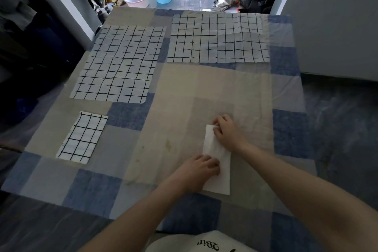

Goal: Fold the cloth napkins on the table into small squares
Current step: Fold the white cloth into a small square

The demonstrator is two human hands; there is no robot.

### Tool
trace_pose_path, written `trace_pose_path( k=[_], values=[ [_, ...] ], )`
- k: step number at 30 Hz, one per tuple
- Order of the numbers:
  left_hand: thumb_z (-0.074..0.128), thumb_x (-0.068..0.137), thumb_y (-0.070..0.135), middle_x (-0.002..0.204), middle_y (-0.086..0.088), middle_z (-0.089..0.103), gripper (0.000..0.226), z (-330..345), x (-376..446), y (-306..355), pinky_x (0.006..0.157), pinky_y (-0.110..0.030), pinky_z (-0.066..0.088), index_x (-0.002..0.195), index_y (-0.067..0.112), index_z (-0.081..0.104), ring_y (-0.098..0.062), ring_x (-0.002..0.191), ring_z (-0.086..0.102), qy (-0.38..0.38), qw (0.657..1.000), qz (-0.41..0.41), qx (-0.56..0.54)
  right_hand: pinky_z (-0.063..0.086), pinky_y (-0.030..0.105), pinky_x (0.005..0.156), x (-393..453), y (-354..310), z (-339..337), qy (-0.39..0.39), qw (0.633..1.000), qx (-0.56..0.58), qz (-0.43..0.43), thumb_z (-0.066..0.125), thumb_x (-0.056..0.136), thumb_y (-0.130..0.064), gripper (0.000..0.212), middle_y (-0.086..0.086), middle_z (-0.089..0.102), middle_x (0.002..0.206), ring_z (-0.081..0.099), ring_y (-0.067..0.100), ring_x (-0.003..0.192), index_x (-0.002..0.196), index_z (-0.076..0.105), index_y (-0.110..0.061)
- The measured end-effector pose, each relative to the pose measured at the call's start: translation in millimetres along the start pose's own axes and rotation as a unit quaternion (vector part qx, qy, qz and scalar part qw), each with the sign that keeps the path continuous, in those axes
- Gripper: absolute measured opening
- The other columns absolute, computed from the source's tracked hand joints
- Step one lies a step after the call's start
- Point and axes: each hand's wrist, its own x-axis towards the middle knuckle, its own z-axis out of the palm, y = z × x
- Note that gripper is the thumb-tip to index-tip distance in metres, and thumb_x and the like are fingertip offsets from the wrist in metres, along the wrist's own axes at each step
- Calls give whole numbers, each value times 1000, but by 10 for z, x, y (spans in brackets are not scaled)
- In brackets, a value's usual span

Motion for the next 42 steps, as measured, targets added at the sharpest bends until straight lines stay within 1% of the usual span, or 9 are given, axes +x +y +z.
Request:
trace_pose_path(
  k=[5, 9, 12, 17, 22, 32, 37, 40, 42],
  values=[
    [58, 86, 27, 116, -4, 57, 36, 38, 236, 55, 113, -45, 31, 121, 18, 56, -28, 107, 52, 88, 992, 33, 85, 51, 40, 71, -210, -51, -226, 17, 996, -26, -81, 51, 78, 10, 30, 12, 56, 105, 61, 30, 83, 102, 61, -5],
    [63, 83, 37, 113, -4, 58, 41, 217, 254, 86, 103, -43, 42, 119, 18, 55, -28, 102, 55, 138, 988, 18, 68, 51, 35, 65, -670, 78, -309, -10, 987, -117, -114, 54, 89, -10, 20, -2, 58, 110, 62, 21, 78, 106, 60, -17],
    [66, 84, 31, 113, -2, 58, 30, 303, 197, 112, 98, -37, 45, 110, 21, 57, -24, 103, 56, 172, 983, 54, 24, 49, 31, 91, -904, 354, -262, -56, 977, -160, -132, 51, 96, -27, 27, -1, 57, 131, 62, 19, 108, 119, 60, -18],
    [71, 81, 19, 134, -7, 56, 48, 405, 147, 157, 99, -42, 49, 127, 17, 55, -25, 125, 52, 137, 988, 67, -26, 3, 41, 118, -916, 501, -283, -116, 961, -239, -72, 8, 90, -57, 72, -4, 19, 160, 14, 13, 147, 151, 25, -23],
    [45, 100, 31, 162, -8, -6, 66, 538, -108, 269, 118, -51, 1, 153, 35, 7, -31, 148, -10, 38, 998, 41, -24, 8, 48, 117, -716, 367, -307, -115, 962, -245, 26, 17, 92, -63, 72, -6, 11, 162, 9, 14, 148, 153, 14, -25],
    [7, 97, 51, 162, 9, -9, 61, 391, -197, 195, 121, -40, -5, 155, 32, 4, -10, 147, -17, 65, 990, -98, -77, 42, 41, 98, -206, 50, -338, -53, 984, -103, 136, 58, 89, -36, 51, 14, 49, 134, 48, 32, 122, 133, 46, -13],
    [49, 97, 40, 145, 1, 42, 40, 140, -8, 32, 108, -32, 28, 134, 22, 50, -22, 130, 40, 169, 951, -180, -188, 48, 39, 86, -166, 43, -349, -19, 987, -55, 149, 63, 74, -20, 14, 10, 56, 104, 55, 30, 101, 88, 62, -19],
    [72, 83, 29, 133, -10, 42, 65, 12, 109, -69, 103, -34, 38, 136, 8, 41, -26, 122, 43, 252, 853, -317, -329, 44, 33, 68, -307, -97, -433, -6, 996, 5, 87, 62, 75, -14, 6, 6, 60, 80, 56, 23, 79, 75, 57, -17],
    [80, 76, 25, 139, -8, 33, 86, -28, 152, -162, 105, -31, 35, 144, 10, 30, -23, 127, 35, 238, 837, -334, -363, 43, 32, 65, -516, -199, -496, -11, 999, 44, 22, 65, 77, -11, 4, 3, 62, 77, 55, 18, 72, 78, 61, -13]
  ],
)
